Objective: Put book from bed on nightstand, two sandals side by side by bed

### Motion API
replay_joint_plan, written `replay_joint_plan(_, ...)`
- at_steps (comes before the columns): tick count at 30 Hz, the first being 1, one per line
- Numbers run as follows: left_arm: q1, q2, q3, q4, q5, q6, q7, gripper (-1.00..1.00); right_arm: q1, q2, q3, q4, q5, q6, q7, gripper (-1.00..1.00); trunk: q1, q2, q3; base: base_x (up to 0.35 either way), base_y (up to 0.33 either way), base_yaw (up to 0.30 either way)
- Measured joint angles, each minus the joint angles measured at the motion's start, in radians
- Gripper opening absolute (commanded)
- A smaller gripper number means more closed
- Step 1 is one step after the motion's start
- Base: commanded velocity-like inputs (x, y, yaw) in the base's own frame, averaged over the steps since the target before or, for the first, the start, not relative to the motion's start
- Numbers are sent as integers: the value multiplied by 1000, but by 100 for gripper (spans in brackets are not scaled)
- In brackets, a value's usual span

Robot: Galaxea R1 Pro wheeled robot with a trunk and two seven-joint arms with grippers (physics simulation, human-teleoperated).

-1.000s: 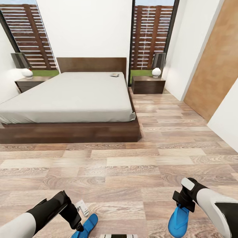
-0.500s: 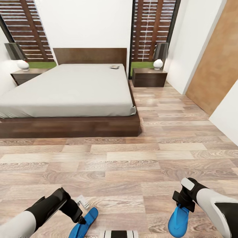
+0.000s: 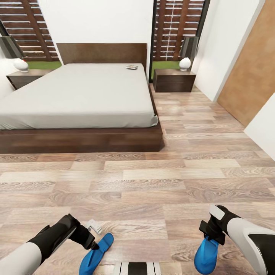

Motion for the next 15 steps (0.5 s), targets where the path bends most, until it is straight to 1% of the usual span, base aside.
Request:
replay_joint_plan(4,0,1,10,-2,-1,1,11,100,0,0,-1,0,0,1,0,-100,2,-1,-15,0,0,0)
replay_joint_plan(15,0,3,14,-5,-2,1,17,100,0,0,-1,0,-1,0,0,-100,7,-4,-58,0,0,0)
